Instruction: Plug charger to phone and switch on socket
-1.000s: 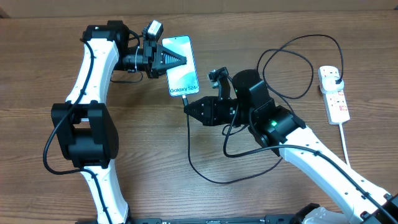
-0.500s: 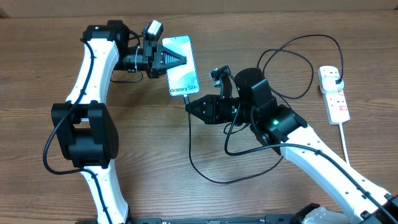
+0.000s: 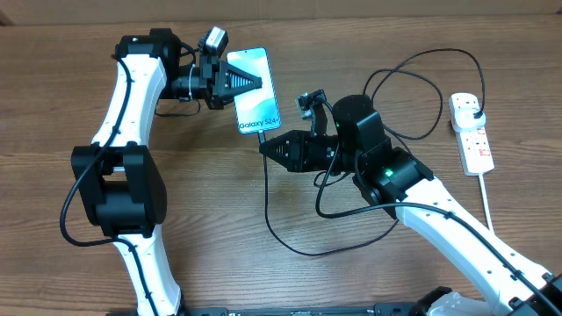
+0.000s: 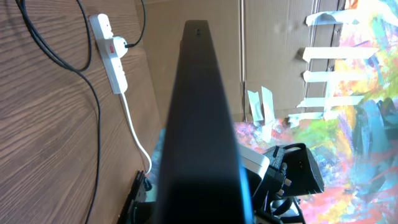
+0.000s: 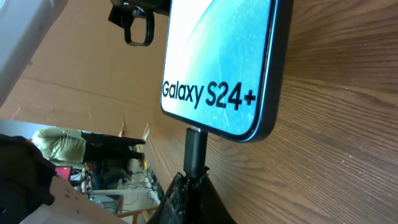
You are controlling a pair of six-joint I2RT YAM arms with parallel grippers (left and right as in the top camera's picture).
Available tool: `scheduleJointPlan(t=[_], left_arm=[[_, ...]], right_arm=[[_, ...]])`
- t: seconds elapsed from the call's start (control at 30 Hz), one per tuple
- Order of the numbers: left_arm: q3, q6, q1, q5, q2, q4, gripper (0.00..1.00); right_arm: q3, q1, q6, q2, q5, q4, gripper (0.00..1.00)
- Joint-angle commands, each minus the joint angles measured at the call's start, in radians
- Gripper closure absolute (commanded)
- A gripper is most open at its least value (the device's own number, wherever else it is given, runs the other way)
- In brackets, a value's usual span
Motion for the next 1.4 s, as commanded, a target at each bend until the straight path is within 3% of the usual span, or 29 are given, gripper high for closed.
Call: scheduleJointPlan(t=[0.0,0.7,1.07,1.2,1.37], left_arm=[[0.018,-0.003,-0.023,0.023,-0.005,-0.005,0.96],[0.018,0.017,-0.036,-0.047,-0.005,-0.056,0.96],[0.018,0.02,-0.035,-0.063,-0.005,-0.033,0.96],[0.018,0.019,-0.037,-0.277,-0.005,0.028,0.96],[0.006,-0.004,-0.055,-0.575,-0.005,0.025,0.96]], right_arm=[[0.005,-0.011,0.005,0.003,0.084,0.046,0.96],[0.005,-0.077,0.005,0.003,0.05,0.058,0.95],[0.005,-0.079,-0.053,0.003,0.051,-0.063,0.55],[0.005,-0.093,-0.086,0.003,0.054,-0.121,0.43],[0.005,-0.124,-0.113,0.003,0.095,-0.213,0.37]])
